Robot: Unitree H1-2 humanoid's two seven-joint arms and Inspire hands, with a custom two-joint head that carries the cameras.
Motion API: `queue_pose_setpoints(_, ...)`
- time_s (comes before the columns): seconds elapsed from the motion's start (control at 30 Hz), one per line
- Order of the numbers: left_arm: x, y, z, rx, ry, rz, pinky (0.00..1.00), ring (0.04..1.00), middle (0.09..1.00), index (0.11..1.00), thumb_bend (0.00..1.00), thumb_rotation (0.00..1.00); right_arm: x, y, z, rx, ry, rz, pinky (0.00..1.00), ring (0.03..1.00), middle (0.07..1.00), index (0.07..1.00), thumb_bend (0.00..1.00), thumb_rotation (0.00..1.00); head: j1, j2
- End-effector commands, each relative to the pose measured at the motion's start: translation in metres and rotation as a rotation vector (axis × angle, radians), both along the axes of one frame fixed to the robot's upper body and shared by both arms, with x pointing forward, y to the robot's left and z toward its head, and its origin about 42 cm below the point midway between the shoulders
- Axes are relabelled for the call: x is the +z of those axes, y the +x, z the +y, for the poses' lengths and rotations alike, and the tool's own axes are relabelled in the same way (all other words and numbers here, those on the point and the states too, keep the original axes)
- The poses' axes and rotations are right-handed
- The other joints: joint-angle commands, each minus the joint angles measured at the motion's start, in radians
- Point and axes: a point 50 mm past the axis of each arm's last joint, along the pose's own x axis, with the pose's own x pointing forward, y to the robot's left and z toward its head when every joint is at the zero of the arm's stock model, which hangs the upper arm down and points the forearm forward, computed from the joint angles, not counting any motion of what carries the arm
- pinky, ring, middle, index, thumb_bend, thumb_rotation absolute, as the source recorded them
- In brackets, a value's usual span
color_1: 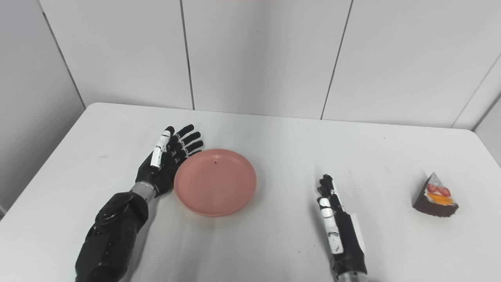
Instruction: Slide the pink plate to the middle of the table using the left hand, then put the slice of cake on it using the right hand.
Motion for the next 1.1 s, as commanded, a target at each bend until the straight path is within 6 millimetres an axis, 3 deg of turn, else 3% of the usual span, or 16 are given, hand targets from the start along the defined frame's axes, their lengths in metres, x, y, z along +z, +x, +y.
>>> queue_pose_setpoints(0.0, 0.005, -0.002, -0.014, -0.05, -0.025, 0.007, 0.86, 0.848, 0.85, 0.831, 0.39, 1.0, -0.004, -0.005, 0.008, -0.006, 0.012, 0.026, 0.95, 0.964, 0.969, 0.979, 0.42, 1.0, -0.021, 0.004)
queue_pose_setpoints(0.37, 0.008, -0.022, -0.04, -0.112, -0.088, 0.006, 0.85, 0.861, 0.87, 0.847, 0.37, 1.0, -0.002, -0.003, 0.018, -0.014, 0.0, 0.025, 0.96, 0.967, 0.968, 0.978, 0.42, 1.0, -0.118, 0.028)
queue_pose_setpoints(0.67, -0.008, -0.037, -0.036, -0.134, -0.1, 0.032, 0.87, 0.87, 0.873, 0.859, 0.39, 1.0, 0.002, -0.003, 0.015, -0.061, -0.001, -0.001, 0.96, 0.954, 0.96, 0.974, 0.39, 1.0, -0.211, 0.047)
queue_pose_setpoints(1.07, -0.022, -0.04, -0.034, -0.146, -0.106, 0.063, 0.87, 0.872, 0.866, 0.856, 0.39, 1.0, 0.01, -0.002, 0.011, -0.089, 0.003, -0.015, 0.95, 0.952, 0.958, 0.97, 0.36, 1.0, -0.243, 0.048)
